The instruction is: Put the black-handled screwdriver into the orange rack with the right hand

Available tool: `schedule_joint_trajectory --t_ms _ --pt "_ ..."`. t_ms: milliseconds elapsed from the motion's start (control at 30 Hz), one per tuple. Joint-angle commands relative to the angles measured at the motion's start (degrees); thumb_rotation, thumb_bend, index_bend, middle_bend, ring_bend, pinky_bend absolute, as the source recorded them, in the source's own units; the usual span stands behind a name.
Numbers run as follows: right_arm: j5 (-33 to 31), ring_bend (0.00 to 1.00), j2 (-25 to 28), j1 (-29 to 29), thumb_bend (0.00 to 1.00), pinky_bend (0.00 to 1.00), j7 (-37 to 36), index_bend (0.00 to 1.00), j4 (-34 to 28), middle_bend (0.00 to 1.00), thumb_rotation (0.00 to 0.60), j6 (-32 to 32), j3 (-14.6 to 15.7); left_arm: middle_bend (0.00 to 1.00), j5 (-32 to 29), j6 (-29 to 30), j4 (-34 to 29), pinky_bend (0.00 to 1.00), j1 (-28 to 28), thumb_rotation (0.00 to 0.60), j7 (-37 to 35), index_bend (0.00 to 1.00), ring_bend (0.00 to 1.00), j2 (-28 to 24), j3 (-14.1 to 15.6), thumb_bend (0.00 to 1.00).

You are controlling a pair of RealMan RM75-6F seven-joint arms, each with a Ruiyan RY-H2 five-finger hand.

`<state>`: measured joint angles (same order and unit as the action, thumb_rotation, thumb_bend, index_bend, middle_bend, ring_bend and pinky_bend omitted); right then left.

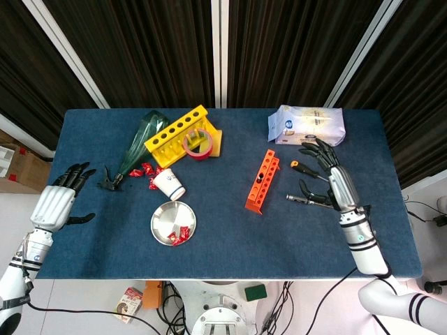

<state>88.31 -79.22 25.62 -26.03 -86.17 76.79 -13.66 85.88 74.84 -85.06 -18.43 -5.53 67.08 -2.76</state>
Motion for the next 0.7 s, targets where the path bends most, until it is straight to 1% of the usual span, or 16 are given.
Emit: schedule_joint_trajectory --t_ms 33,67,100,133,233,400,533,700 --pt "5.0 0.00 7.4 -9.5 0.46 0.00 25.2 0.17 1.5 0.05 0.600 9.2 7.5 0.02 0.6 1.1 -1.0 0.23 0.8 0.600 1.3 0.11 0.02 -0.5 0.5 0.03" --pt "4.5 0.00 8.2 -11.6 0.45 0.00 28.9 0.13 1.2 0.03 0.600 10.7 8.4 0.02 0.8 1.6 -1.4 0.23 1.2 0.600 2.0 0.11 0.02 -0.6 0.7 0.03" --pt "3.8 0.00 8.7 -13.1 0.45 0.00 30.3 0.09 0.8 0.01 0.600 11.4 9.2 0.02 1.0 2.0 -1.7 0.23 1.5 0.600 2.4 0.11 0.02 -0.7 0.9 0.03" --pt "2.8 0.00 9.4 -14.5 0.44 0.00 30.6 0.05 0.2 0.00 0.600 11.8 9.9 0.02 1.2 2.5 -1.9 0.23 1.9 0.600 2.9 0.11 0.02 -0.7 1.1 0.03" --pt "-1.1 0.00 11.4 -18.2 0.44 0.00 30.5 0.00 -0.5 0.00 0.600 11.8 11.6 0.02 1.7 4.4 -2.1 0.23 3.4 0.600 4.0 0.11 0.02 -0.7 1.9 0.03" --pt "-4.8 0.00 12.8 -22.5 0.42 0.00 29.9 0.00 -0.3 0.00 0.600 11.7 13.7 0.02 3.0 8.0 -1.2 0.23 6.5 0.600 5.6 0.11 0.02 0.3 3.6 0.03" --pt "-5.8 0.00 12.6 -24.2 0.41 0.00 28.7 0.00 0.4 0.00 0.600 11.9 14.1 0.02 4.8 11.5 0.2 0.23 8.9 0.600 6.3 0.11 0.02 1.6 4.8 0.03" --pt "-6.2 0.00 12.3 -24.9 0.41 0.00 27.7 0.00 1.5 0.00 0.600 11.9 13.6 0.02 5.7 13.9 1.7 0.23 11.1 0.600 5.7 0.11 0.02 2.2 5.7 0.03"
